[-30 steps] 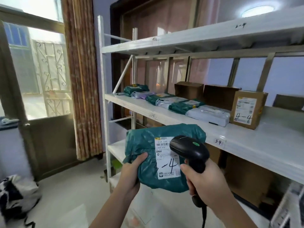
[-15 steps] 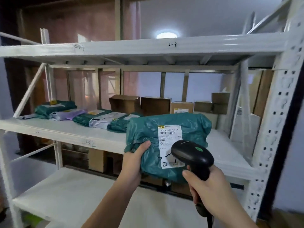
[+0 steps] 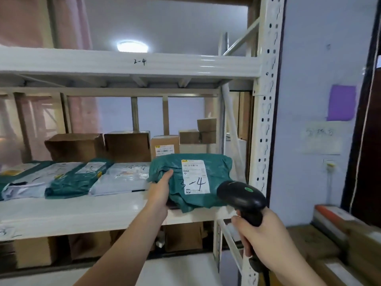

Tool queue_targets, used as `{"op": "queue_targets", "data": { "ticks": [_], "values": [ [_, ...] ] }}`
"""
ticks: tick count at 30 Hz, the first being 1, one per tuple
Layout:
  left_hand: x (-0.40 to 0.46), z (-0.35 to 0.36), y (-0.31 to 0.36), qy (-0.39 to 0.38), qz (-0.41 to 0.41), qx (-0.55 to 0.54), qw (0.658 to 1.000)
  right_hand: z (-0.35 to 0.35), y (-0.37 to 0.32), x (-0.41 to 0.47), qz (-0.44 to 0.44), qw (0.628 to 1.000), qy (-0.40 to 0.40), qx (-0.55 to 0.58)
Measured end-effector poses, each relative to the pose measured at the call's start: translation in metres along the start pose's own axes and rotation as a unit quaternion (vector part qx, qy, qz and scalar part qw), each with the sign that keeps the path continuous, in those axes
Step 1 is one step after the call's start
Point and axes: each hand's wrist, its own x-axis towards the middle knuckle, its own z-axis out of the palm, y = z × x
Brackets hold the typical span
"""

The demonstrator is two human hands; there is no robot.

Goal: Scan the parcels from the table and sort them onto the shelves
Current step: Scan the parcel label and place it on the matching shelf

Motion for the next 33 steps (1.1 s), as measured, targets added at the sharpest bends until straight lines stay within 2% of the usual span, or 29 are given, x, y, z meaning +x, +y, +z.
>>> {"op": "queue_targets", "data": {
  "ticks": [5,9,15,20,25,33],
  "values": [
    [0.027,0.013,0.0,0.01,-0.023,0.04,0.999,-0.01,0.006,0.019,-0.005,1.0,-0.011,-0.002],
    [0.048,0.019,-0.008,0.016,-0.003,0.074,0.997,-0.012,0.008,0.033,-0.016,0.999,-0.021,-0.022],
    [0.07,0.032,-0.02,0.082,0.021,0.051,0.995,-0.012,0.01,0.05,-0.02,0.999,-0.038,-0.007],
    [0.077,0.05,-0.021,0.102,0.029,0.03,0.994,-0.012,0.011,0.059,-0.024,0.999,-0.047,0.008],
    [0.106,0.049,-0.028,0.158,0.055,0.088,0.982,-0.015,0.017,0.065,-0.025,0.998,-0.052,-0.002],
    [0.115,0.043,-0.019,0.179,0.074,0.136,0.972,-0.02,0.024,0.069,-0.023,0.999,-0.027,-0.009]
  ]
}}
